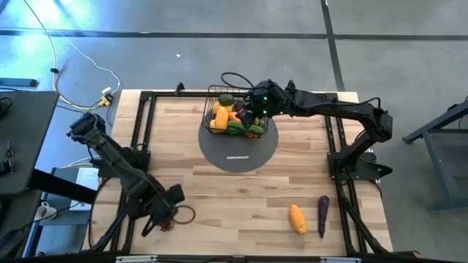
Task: Build produce basket
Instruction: Put the purple grapes into the basket
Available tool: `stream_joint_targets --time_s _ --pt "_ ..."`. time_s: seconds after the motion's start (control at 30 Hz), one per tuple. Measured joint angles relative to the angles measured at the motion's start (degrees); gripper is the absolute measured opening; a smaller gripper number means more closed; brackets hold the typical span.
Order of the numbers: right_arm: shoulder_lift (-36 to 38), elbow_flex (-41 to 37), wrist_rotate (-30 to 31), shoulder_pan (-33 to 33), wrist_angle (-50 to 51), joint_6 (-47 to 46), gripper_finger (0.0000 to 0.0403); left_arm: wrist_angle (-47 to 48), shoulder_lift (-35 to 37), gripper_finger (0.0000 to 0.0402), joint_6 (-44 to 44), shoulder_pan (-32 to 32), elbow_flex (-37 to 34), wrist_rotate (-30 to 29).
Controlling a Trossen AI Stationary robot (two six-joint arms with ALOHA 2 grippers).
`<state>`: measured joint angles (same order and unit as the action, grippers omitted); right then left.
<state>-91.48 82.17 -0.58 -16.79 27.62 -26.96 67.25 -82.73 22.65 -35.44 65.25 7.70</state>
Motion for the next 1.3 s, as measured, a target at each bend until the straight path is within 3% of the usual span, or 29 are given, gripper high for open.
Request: stream_joint_targets --time_s 0.33,1.07,1.3 --pt "0.00 0.00 0.54 0.37 -0.01 -0.03 0.0252 -1.63 -7.30 0.0264 0.02 -2.67 -0.01 -5.52" --pt "-0.02 -0.02 0.54 0.37 0.56 0.40 0.0252 -7.09 -22.53 0.0264 1.16 -2.47 -0.04 -2.77" --pt "0.27 -0.03 -3.12 0.37 1.74 0.39 0.0252 -8.27 -24.54 0.0250 0.12 -2.47 -0.04 -2.63"
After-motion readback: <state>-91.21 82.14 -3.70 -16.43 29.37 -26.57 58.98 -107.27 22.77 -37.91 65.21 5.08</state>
